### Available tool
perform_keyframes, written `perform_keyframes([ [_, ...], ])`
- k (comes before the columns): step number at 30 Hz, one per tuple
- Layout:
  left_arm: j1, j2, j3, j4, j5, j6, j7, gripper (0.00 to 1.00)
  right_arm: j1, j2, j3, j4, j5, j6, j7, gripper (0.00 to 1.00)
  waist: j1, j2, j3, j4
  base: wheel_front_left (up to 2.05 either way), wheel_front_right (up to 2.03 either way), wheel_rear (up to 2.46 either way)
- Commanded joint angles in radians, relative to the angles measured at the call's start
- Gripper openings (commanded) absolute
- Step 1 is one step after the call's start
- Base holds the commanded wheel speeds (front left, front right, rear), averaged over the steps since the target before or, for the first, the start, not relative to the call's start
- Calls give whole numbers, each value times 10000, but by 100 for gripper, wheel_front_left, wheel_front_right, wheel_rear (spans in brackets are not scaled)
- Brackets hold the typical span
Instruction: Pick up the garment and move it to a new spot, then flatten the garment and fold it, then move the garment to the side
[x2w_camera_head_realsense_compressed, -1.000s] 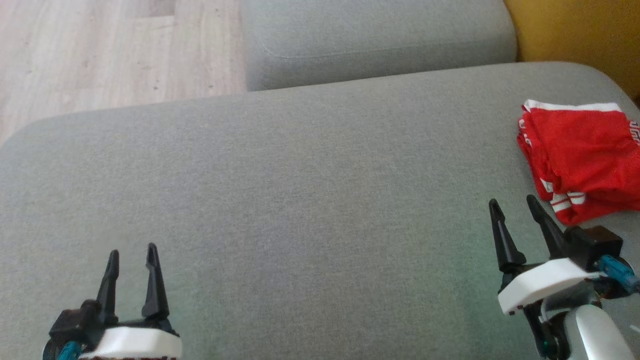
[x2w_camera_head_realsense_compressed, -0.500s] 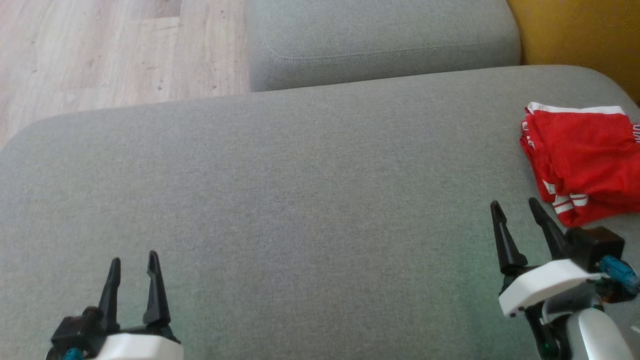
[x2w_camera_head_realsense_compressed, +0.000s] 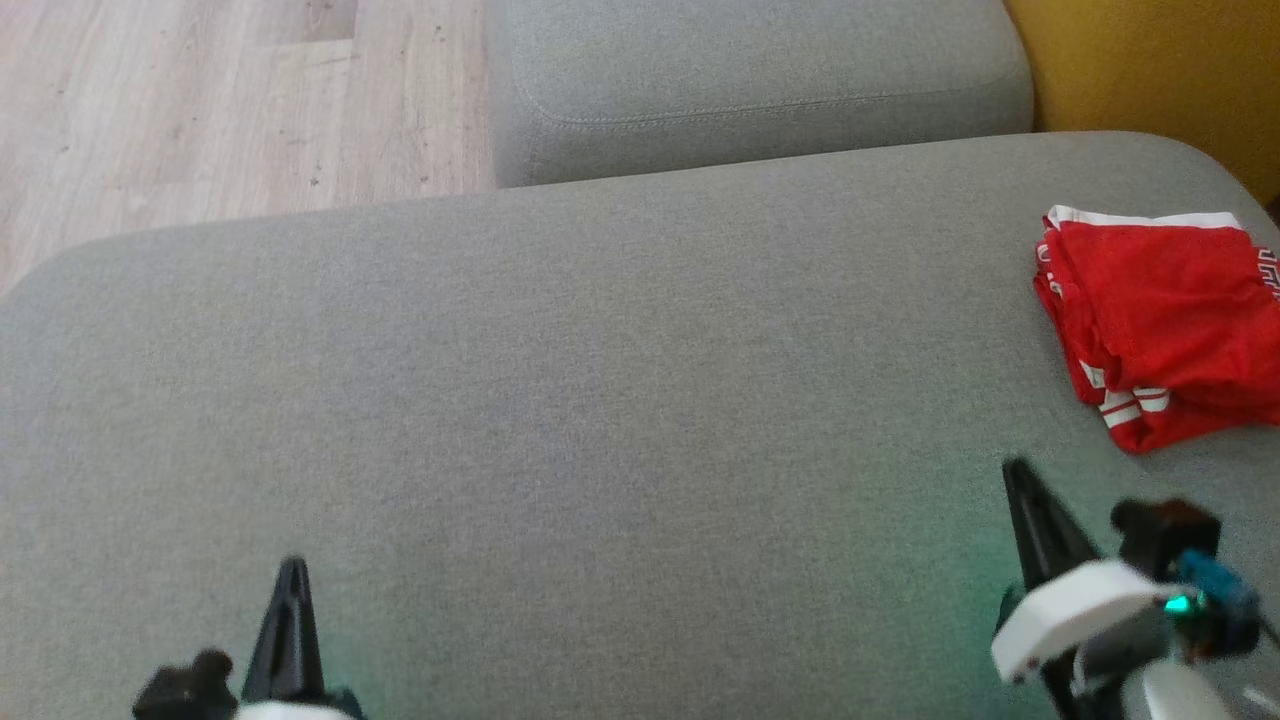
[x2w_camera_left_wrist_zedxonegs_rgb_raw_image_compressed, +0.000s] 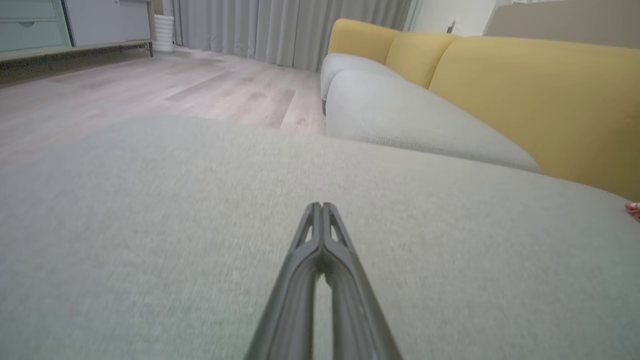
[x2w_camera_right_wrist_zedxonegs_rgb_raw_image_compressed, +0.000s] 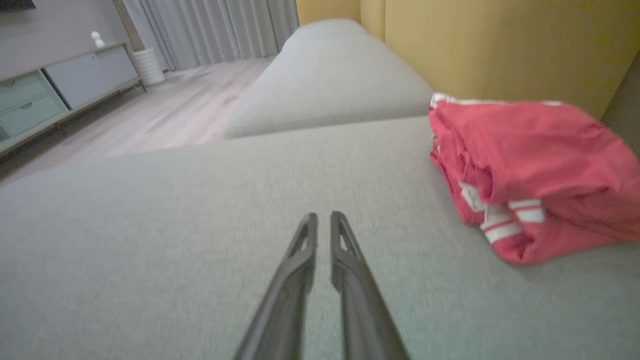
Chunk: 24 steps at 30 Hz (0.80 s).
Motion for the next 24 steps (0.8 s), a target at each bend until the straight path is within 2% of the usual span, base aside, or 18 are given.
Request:
perform_keyframes([
  [1, 67, -20, -4, 124, -11, -2, 5, 0, 91, 4, -1, 144, 13, 0, 2, 0, 0, -1, 0, 0, 0, 0, 0],
  [24, -215, -128, 271, -56, -2428, -67, 691, 0, -85, 109, -278, 238, 2662, -1, 187, 0, 0, -1, 30, 57, 0, 0, 0],
])
